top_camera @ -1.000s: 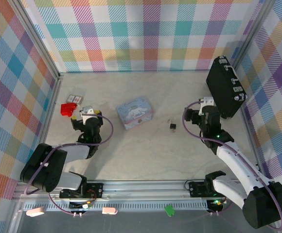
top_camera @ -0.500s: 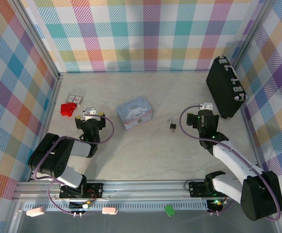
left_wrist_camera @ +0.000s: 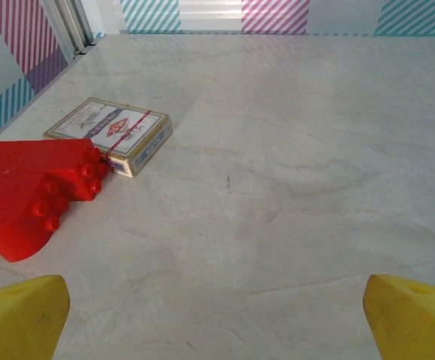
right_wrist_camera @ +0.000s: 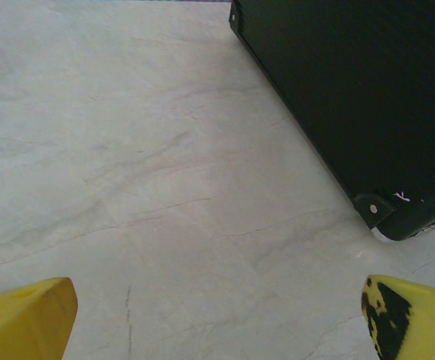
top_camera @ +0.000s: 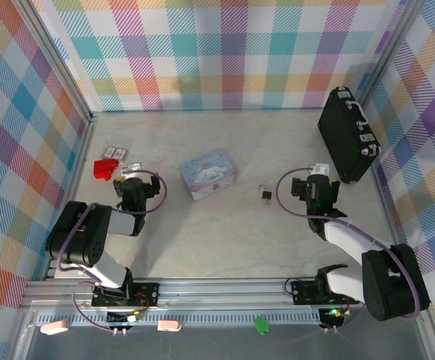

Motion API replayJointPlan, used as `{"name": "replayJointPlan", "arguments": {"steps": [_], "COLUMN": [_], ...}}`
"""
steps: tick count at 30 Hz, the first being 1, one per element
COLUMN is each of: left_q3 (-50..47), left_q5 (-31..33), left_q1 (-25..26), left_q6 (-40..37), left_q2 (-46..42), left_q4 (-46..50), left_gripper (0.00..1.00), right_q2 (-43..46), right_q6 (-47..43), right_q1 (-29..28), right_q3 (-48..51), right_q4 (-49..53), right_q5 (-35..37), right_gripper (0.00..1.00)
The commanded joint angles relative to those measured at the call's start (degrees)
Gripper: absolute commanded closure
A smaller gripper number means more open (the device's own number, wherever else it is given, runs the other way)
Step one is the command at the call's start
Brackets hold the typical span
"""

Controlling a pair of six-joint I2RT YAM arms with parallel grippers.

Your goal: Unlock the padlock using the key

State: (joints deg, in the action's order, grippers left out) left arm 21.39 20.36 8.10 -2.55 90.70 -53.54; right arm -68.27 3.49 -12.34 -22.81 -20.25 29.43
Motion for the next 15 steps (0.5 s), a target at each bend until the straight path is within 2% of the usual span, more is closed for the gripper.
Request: {"name": "replayJointPlan", "arguments": {"steps": [1, 8, 11, 15], "left_q3": [0.79, 0.85, 0.77, 0.85], "left_q5": [-1.76, -1.73, -1.73, -1.73], "left_q1": [-0.63, -0.63, -0.56, -0.62], "left_q6": [1.35, 1.49, 1.47, 1.45], "left_q2": [0.09, 0.00, 0.00, -0.10], "left_q4": [0.91, 1.09, 1.07, 1.15], "left_gripper": [0.00, 0.00, 0.00, 0.00], "right_q2": [-2.88, -9.01, -11.56, -16.68], "right_q6": [-3.40, -7.52, -6.79, -5.51], "right_q1": [1.06, 2.73, 5.10, 7.63], "right_q3": [1.33, 2.58, 2.59, 2.39], "right_q4": [-11.38, -23.60, -26.60, -31.17], "right_q5": [-1.94, -11.71, -19.06, -23.04], "right_gripper": [0.03, 0.03, 0.03, 0.03]}}
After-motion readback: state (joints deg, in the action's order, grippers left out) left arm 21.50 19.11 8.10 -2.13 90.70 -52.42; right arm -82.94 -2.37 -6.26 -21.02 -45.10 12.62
